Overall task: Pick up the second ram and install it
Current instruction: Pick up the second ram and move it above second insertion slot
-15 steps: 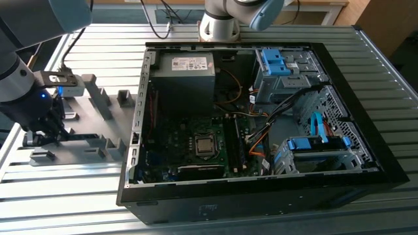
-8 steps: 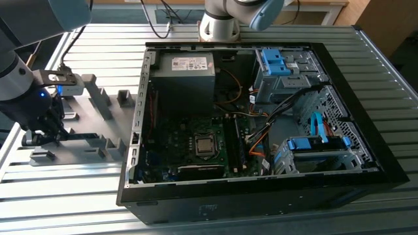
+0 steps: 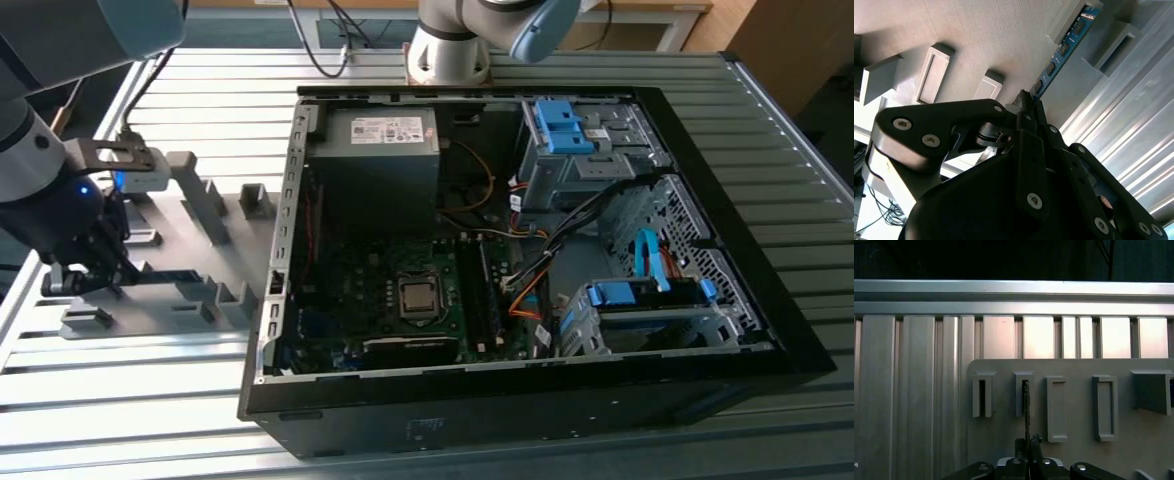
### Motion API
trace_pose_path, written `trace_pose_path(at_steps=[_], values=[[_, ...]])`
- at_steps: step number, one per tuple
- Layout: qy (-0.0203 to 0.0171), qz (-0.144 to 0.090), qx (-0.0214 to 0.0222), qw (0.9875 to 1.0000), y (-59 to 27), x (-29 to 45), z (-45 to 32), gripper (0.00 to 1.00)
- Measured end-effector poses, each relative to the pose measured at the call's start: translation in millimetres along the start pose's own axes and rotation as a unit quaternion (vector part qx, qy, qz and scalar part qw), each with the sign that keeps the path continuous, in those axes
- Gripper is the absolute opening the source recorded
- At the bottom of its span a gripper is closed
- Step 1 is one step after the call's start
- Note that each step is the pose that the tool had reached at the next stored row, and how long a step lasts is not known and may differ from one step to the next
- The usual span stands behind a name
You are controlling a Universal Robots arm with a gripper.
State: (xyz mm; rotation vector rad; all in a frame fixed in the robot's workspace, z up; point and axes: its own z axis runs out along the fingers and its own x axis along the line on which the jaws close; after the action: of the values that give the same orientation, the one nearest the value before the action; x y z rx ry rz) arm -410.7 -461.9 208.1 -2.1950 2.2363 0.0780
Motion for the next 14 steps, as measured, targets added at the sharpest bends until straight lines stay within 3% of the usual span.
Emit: trace_pose_path(at_steps=[14], values=[[-0.0001,0.000,0.0001,1.0000,0.2,-0.4,-8.3,0.14]])
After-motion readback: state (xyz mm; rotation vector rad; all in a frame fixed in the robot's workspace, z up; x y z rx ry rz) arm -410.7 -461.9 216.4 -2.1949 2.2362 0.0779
